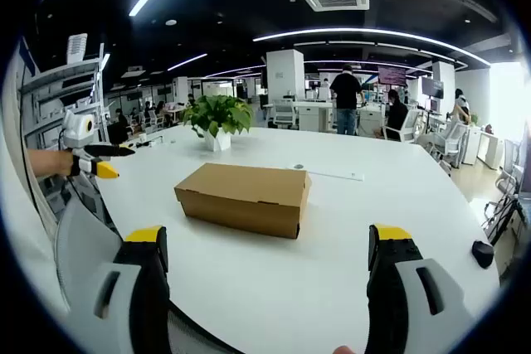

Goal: Operate the shoe box by opening the lid, removing the specified soft item, and placing it in the target area until the item is outside and the box remains undamaged.

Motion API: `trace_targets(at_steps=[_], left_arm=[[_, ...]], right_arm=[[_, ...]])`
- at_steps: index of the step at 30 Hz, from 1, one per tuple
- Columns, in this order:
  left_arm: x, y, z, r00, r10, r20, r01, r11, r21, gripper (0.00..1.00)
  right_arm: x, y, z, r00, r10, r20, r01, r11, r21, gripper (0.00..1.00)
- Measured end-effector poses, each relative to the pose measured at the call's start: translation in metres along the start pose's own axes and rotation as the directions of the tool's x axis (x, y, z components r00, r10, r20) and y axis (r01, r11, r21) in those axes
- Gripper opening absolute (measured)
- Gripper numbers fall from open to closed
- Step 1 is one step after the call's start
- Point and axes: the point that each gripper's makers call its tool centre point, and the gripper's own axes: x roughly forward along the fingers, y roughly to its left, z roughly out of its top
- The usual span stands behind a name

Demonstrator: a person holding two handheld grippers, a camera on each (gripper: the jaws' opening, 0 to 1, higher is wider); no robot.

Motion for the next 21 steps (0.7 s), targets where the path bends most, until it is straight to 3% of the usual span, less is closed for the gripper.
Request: trace_targets(at_steps=[21], left_arm=[[0.0017, -0.0037, 0.0021, 1.0, -0.009, 0.0, 0.009, 1.0, -0.009, 1.0]], right_arm=[[0.0017, -0.0015, -0.0011, 1.0, 0.004, -0.009, -0.004, 1.0, -0.016, 0.96]])
